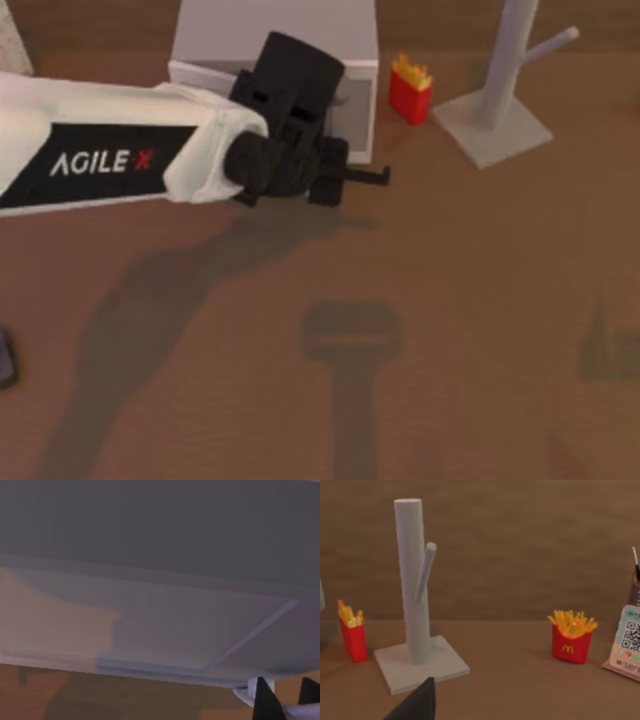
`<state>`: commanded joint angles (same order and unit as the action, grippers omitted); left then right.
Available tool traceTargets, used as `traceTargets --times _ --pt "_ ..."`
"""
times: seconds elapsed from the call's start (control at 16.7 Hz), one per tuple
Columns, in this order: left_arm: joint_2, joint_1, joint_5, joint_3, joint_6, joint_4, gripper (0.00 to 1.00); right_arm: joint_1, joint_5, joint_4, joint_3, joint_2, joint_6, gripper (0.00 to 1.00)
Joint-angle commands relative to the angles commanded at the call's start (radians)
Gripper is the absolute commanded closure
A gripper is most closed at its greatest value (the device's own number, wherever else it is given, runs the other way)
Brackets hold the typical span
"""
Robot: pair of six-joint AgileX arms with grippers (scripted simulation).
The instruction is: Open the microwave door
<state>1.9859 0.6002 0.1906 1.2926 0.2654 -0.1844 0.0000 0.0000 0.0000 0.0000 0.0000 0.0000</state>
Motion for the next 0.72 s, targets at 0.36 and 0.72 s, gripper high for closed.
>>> traceTargets --times 0.36,0.72 --pt "-0.018 -0.004 -0.027 -0.026 -0.026 0.013 1.0 0.0 0.0 0.0 0.0 0.0 0.0 0.0" --pt "-0.039 -0.016 -0.05 -0.058 -0.061 0.029 1.0 0.0 0.0 0.0 0.0 0.0 0.0 0.0"
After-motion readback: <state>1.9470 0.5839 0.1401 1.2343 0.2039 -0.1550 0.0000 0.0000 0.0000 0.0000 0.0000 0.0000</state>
